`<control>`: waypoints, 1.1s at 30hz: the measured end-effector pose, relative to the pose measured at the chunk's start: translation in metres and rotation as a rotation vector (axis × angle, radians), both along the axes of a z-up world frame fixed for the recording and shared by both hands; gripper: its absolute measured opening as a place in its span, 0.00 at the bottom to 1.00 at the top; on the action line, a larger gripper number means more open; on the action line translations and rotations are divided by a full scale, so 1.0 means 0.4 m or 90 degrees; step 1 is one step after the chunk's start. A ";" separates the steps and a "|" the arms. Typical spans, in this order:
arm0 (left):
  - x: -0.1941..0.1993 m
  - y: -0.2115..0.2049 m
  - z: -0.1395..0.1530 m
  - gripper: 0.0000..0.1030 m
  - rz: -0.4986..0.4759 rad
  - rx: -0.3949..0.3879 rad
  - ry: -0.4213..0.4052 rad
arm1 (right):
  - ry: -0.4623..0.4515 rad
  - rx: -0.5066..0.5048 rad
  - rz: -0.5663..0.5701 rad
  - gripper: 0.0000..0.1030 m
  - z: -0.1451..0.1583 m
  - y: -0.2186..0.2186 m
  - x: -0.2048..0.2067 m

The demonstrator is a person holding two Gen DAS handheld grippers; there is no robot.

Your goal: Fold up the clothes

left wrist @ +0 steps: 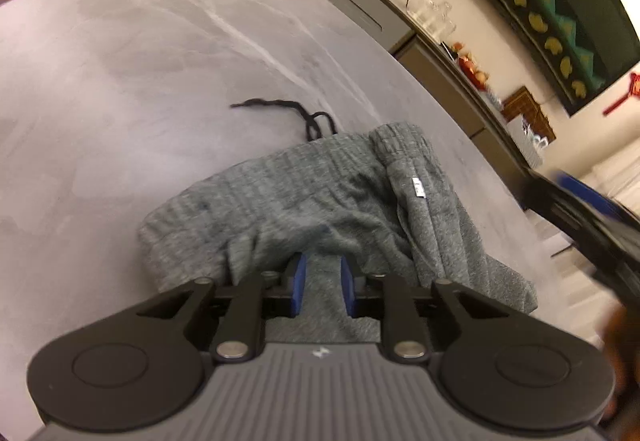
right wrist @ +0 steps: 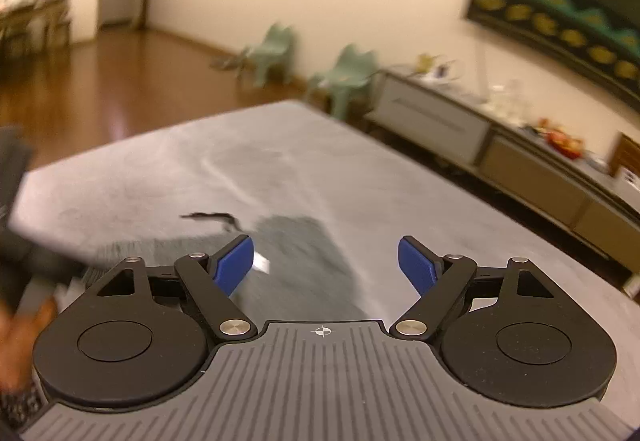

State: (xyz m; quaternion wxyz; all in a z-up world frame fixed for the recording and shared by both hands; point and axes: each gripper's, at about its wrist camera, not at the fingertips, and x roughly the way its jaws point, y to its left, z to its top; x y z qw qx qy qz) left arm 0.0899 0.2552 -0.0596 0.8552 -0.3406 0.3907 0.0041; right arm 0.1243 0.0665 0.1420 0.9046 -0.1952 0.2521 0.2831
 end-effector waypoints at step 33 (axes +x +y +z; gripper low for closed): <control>-0.057 0.095 0.077 0.90 -0.071 -0.201 -0.274 | -0.042 0.005 0.173 0.02 -0.018 -0.023 -0.368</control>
